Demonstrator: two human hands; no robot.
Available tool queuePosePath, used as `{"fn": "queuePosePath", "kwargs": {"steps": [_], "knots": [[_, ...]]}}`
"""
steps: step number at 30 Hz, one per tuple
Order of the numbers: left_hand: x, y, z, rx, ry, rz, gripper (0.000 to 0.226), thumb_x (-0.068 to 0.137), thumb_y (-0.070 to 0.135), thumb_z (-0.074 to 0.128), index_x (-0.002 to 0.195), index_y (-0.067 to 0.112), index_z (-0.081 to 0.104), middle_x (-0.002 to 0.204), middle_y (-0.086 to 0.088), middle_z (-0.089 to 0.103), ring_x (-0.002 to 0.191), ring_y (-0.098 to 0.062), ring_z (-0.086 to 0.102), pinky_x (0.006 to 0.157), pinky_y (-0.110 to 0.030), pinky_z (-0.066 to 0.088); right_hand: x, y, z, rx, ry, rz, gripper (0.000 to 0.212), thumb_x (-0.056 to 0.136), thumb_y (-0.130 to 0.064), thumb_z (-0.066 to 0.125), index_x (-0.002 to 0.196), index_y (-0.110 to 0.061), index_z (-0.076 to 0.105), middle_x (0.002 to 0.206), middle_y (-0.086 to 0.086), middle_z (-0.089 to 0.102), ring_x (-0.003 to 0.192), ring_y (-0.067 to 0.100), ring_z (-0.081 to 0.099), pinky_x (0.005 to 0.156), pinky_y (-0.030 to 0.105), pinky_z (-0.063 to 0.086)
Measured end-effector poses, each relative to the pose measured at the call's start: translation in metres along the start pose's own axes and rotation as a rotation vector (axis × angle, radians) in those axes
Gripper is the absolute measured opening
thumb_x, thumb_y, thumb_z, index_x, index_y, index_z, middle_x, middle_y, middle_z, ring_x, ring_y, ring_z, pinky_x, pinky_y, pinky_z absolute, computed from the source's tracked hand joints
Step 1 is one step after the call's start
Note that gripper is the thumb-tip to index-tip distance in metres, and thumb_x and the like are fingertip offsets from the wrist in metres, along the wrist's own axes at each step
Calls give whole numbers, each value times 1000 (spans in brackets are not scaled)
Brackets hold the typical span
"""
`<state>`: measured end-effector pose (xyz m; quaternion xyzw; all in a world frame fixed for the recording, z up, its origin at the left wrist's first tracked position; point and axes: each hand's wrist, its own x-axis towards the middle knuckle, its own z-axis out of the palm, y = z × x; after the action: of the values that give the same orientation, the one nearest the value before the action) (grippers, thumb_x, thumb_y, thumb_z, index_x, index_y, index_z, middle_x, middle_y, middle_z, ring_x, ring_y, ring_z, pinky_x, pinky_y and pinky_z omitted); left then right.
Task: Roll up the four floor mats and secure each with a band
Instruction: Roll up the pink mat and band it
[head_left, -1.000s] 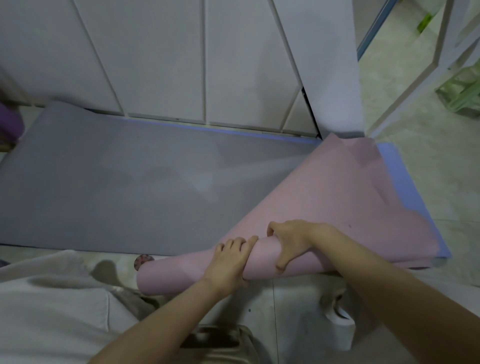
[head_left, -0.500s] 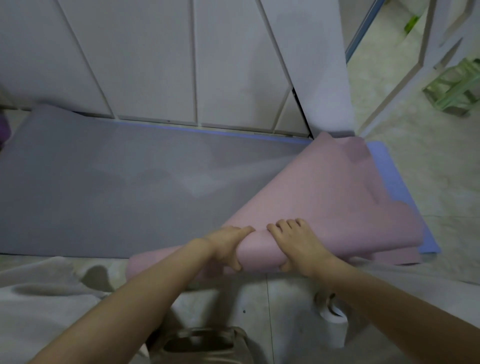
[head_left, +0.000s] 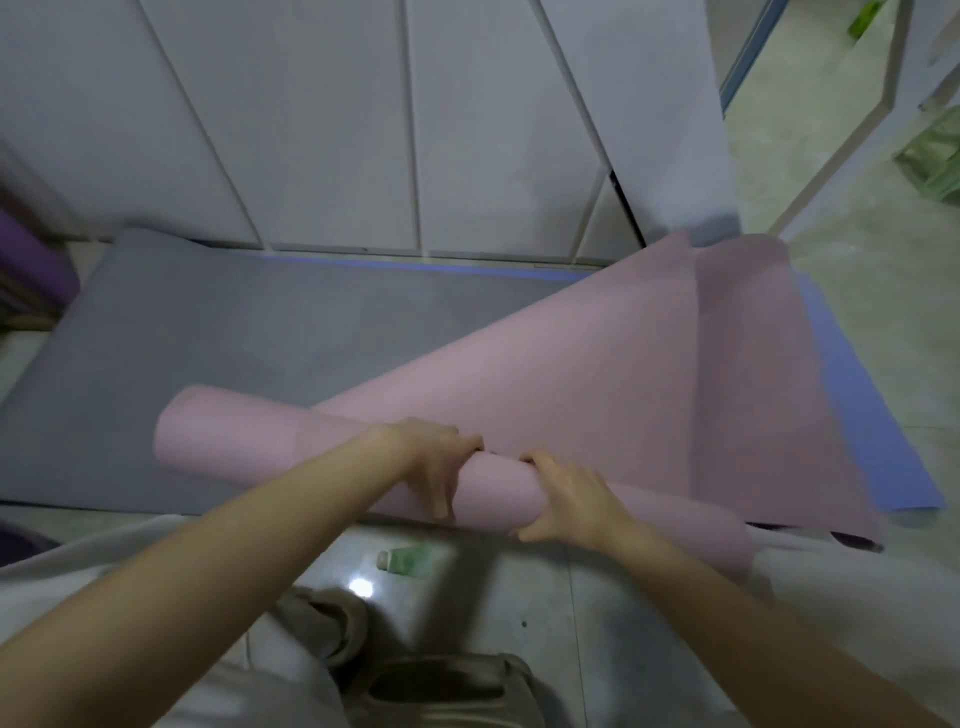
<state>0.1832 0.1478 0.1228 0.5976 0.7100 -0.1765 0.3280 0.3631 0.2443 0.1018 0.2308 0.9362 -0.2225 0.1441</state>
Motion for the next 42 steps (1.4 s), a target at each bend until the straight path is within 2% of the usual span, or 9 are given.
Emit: {"fn": "queuePosePath", "kwargs": {"steps": [5,10,16,22,24,28,32,38,42], "knots": [[-19,5,52,292,411,-88,95,72,38,71,149,21,17,134,-12,41,118,-30,44,103,-53,28,15,-8,3,16,-28,34,78,65,-47,77,129,-20,41,125,6,59,110,29,56,86,31,42],[-11,1,54,249,432,-81,80,75,36,68,139,20,24,125,-9,44,109,-29,45,88,-39,33,22,-3,-1,54,-86,-9,78,65,-45,79,128,-18,44,122,6,59,107,26,56,81,27,40],[-2,-5,35,82,303,-75,74,71,47,73,130,22,36,122,-7,53,112,-29,51,88,-39,41,17,7,4,-122,117,-161,87,57,-57,78,130,-18,49,124,1,56,113,23,52,96,35,37],[1,-8,11,-115,-68,-33,81,64,47,82,131,23,42,128,-5,56,118,-25,52,90,-29,40,1,18,26,-373,201,-136,121,19,-63,81,123,-14,43,103,9,64,89,29,63,84,42,52],[2,-10,12,-151,-155,-38,84,66,45,83,134,21,42,133,-3,53,122,-24,49,95,-28,39,1,17,31,-362,139,-142,115,24,-59,83,123,-13,46,102,8,63,86,29,63,82,39,52],[-1,-21,24,-208,-241,-103,91,68,44,80,141,17,33,140,-4,46,126,-25,45,104,-34,38,13,5,28,-256,60,-162,91,58,-46,77,136,-16,40,126,5,52,114,27,51,100,36,35],[-14,-31,35,-246,-129,-137,99,68,44,80,145,22,23,142,-7,42,127,-27,44,104,-36,38,27,-5,20,-190,48,-173,85,60,-43,76,133,-17,41,124,4,54,112,27,53,96,35,37],[-29,3,71,181,320,-221,110,71,41,74,150,25,-1,143,-13,26,127,-30,32,105,-56,21,41,-12,9,-96,-43,-140,79,61,-42,76,127,-19,39,118,5,60,104,28,58,85,33,43],[-23,11,76,161,411,-209,97,73,30,71,148,22,9,134,-11,35,117,-31,39,99,-48,29,45,-5,-1,-50,-168,-98,83,60,-41,79,128,-20,37,114,7,61,100,28,58,84,29,44]]}}
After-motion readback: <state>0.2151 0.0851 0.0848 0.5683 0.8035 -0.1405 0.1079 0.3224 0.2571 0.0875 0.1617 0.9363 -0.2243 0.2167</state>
